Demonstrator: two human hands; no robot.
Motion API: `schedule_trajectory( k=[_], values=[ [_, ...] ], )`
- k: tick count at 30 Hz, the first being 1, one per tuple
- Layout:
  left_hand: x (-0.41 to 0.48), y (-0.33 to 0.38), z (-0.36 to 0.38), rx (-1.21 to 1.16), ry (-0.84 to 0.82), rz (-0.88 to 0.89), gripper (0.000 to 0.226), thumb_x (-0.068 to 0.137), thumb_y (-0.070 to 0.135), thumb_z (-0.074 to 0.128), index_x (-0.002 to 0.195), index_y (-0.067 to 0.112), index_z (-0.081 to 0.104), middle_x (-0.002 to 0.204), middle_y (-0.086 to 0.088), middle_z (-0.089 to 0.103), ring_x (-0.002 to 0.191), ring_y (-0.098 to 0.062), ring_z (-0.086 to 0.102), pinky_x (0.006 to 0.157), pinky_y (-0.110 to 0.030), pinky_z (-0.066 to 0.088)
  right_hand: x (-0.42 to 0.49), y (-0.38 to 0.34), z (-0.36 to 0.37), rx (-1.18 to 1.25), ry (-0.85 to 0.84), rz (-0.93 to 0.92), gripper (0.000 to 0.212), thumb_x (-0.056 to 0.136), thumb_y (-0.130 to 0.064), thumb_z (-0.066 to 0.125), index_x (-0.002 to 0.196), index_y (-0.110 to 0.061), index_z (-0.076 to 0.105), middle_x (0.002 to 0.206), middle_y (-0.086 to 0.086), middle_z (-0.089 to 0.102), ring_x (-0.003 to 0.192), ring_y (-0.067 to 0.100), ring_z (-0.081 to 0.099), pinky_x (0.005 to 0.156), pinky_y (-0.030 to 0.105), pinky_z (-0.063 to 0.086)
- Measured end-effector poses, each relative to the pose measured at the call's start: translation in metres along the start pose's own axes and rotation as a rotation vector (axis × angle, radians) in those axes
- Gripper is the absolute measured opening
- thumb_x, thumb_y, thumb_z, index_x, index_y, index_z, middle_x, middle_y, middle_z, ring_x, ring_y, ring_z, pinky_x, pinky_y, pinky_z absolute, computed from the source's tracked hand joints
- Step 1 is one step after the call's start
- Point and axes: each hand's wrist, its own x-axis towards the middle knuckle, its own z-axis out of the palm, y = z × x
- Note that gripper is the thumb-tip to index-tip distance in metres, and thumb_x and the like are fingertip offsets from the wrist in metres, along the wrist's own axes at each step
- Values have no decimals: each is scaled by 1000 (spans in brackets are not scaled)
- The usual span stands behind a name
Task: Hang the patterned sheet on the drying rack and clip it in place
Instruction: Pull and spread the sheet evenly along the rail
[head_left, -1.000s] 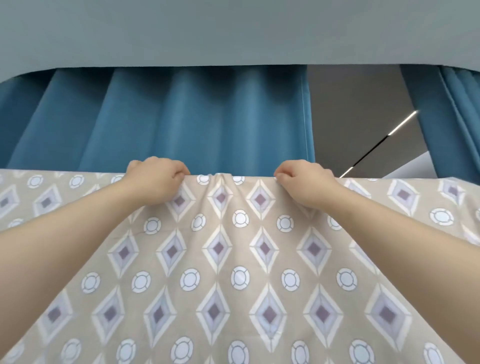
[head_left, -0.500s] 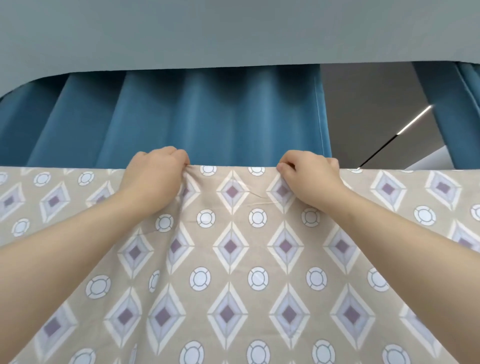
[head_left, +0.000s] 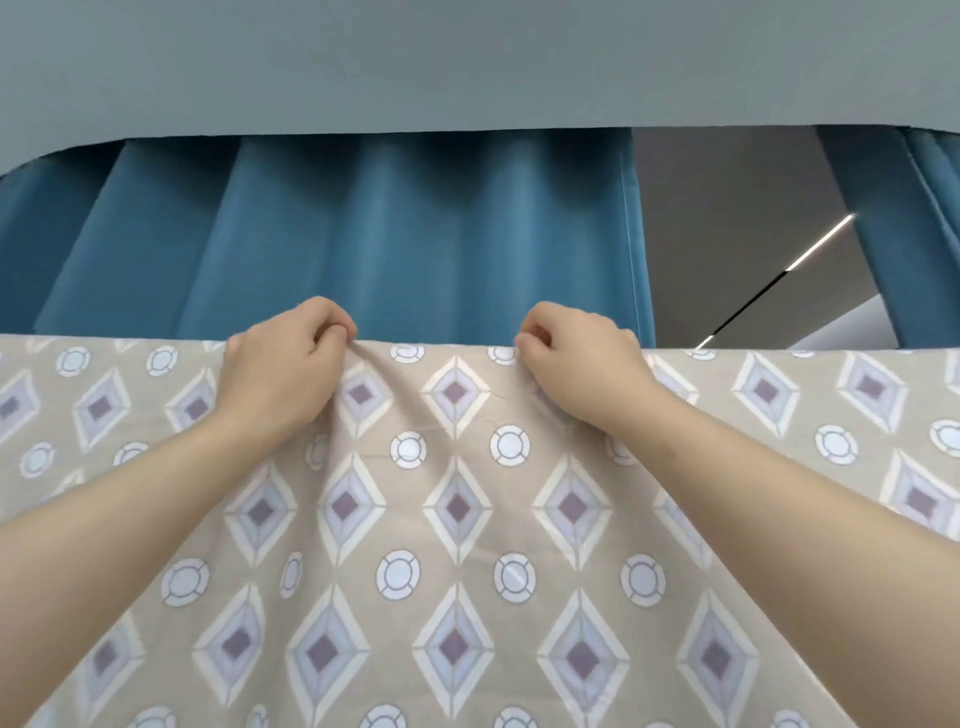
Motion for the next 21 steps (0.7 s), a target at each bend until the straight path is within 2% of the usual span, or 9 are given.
schedule_trajectory(
  k=[3, 6, 9, 12, 14, 17, 19, 21],
  values=[
    [7, -3, -10, 38, -127, -68, 26, 94, 19, 36, 94, 33, 59, 95, 8, 69, 80, -23, 61, 98, -40, 40, 5, -10, 11, 33, -78, -17, 24, 96, -29, 35, 102, -22, 57, 102, -6, 65, 99, 22, 52, 83, 35, 27],
    [16, -13, -19, 208, -226, -108, 31, 96, 19, 33, 105, 30, 61, 109, 7, 65, 96, -23, 55, 97, -35, 39, 9, -25, 22, 78, -113, -41, 25, 96, -31, 34, 105, -25, 57, 100, -6, 65, 100, 21, 53, 86, 37, 29],
    [22, -31, -24, 199, -302, -126, 30, 96, 20, 33, 96, 32, 60, 105, 4, 65, 84, -26, 58, 80, -35, 49, 9, -40, 34, 49, -115, -93, 31, 97, -24, 28, 111, -27, 55, 98, -3, 63, 103, 24, 51, 88, 39, 32],
    [25, -53, -31, 76, -324, -123, 30, 96, 20, 34, 93, 30, 62, 92, 4, 62, 70, -31, 65, 62, -32, 54, 9, -58, 46, -4, -93, -141, 37, 98, -19, 24, 118, -28, 54, 111, -2, 59, 108, 25, 46, 85, 39, 29],
    [27, -67, -35, 39, -329, -94, 29, 96, 19, 36, 92, 29, 62, 89, 7, 63, 67, -26, 66, 66, -31, 52, 11, -71, 52, 6, -77, -130, 36, 98, -21, 25, 119, -28, 54, 116, -3, 59, 111, 24, 46, 87, 39, 30],
    [34, -93, -43, 91, -347, -3, 26, 96, 23, 38, 97, 31, 62, 99, 11, 64, 95, -17, 58, 82, -31, 44, 18, -99, 64, 24, -80, -86, 32, 98, -25, 28, 115, -26, 55, 111, -4, 63, 109, 24, 50, 90, 39, 33],
    [41, -107, -49, 126, -367, 59, 26, 97, 25, 39, 103, 28, 64, 100, 11, 63, 95, -14, 53, 80, -29, 42, 24, -119, 73, 38, -94, -53, 28, 98, -29, 32, 112, -26, 56, 103, -6, 64, 104, 22, 53, 91, 37, 35],
    [48, -117, -55, 151, -377, 113, 26, 97, 27, 41, 106, 26, 65, 101, 8, 65, 96, -16, 55, 79, -33, 49, 29, -138, 85, 30, -108, -22, 27, 97, -35, 35, 110, -27, 57, 105, -8, 65, 102, 20, 53, 90, 36, 34]
  ],
)
